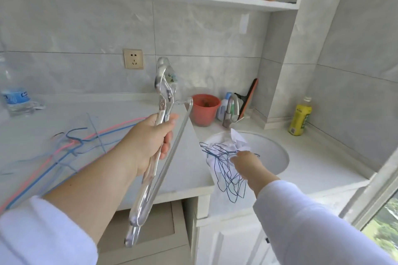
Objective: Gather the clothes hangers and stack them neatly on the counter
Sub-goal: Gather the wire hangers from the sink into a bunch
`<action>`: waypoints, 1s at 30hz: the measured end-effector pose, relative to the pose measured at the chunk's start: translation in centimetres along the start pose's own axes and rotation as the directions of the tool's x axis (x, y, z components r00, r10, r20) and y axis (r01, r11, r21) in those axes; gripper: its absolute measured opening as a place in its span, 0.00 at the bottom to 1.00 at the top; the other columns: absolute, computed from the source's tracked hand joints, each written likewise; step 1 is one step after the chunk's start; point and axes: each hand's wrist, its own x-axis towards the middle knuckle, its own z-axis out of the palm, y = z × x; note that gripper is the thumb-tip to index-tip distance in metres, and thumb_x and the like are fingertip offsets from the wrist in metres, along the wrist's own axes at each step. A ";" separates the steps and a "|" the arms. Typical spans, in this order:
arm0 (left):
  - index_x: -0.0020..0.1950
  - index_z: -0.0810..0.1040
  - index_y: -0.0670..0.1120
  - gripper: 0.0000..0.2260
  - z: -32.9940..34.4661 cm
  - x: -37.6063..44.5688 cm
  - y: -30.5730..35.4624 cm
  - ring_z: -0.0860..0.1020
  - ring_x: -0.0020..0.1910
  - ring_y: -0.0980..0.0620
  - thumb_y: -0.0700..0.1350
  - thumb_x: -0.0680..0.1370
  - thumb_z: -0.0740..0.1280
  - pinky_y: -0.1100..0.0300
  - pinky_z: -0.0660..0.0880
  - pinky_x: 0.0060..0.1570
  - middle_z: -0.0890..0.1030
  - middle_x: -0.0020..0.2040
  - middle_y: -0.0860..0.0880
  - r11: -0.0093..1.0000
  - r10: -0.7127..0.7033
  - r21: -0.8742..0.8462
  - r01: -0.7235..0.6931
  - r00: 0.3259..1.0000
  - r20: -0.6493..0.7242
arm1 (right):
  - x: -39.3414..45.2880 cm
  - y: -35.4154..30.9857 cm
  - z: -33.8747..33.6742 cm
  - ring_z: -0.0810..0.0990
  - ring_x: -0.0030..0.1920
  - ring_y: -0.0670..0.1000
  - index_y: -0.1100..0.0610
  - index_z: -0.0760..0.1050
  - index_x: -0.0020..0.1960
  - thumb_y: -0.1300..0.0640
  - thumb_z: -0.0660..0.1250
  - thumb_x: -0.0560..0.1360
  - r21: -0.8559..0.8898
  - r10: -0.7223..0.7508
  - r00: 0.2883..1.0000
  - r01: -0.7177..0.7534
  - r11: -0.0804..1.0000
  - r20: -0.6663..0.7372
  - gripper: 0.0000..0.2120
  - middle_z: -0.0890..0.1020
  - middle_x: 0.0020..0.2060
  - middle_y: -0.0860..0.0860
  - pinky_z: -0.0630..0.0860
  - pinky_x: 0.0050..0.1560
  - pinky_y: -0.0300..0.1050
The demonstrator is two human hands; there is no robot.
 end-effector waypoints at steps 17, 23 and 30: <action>0.53 0.78 0.49 0.06 4.6 12.9 -4.0 0.64 0.21 0.53 0.44 0.78 0.62 0.64 0.61 0.21 0.69 0.23 0.53 0.993 -0.116 -0.051 0.108 0.973 -0.198 | 15.7 2.7 9.1 0.71 0.64 0.60 0.53 0.49 0.74 0.40 0.63 0.64 -0.365 0.163 0.955 -0.064 0.929 0.248 0.45 0.73 0.65 0.58 0.71 0.63 0.55; 0.51 0.78 0.50 0.06 3.8 13.5 -4.8 0.64 0.22 0.52 0.44 0.78 0.62 0.63 0.61 0.23 0.69 0.25 0.52 0.990 -0.136 -0.050 0.129 0.972 -0.191 | 16.6 2.4 10.4 0.72 0.63 0.61 0.55 0.53 0.71 0.53 0.60 0.73 -0.382 0.157 0.967 -0.072 0.921 0.198 0.30 0.71 0.63 0.61 0.72 0.60 0.53; 0.51 0.78 0.49 0.06 2.8 13.2 -5.2 0.64 0.22 0.52 0.43 0.78 0.62 0.64 0.62 0.22 0.69 0.25 0.52 0.992 -0.123 -0.007 0.124 0.975 -0.183 | 16.2 2.2 9.2 0.76 0.60 0.59 0.62 0.64 0.67 0.61 0.59 0.75 -0.285 0.087 0.989 -0.050 0.957 0.119 0.21 0.76 0.59 0.61 0.73 0.55 0.46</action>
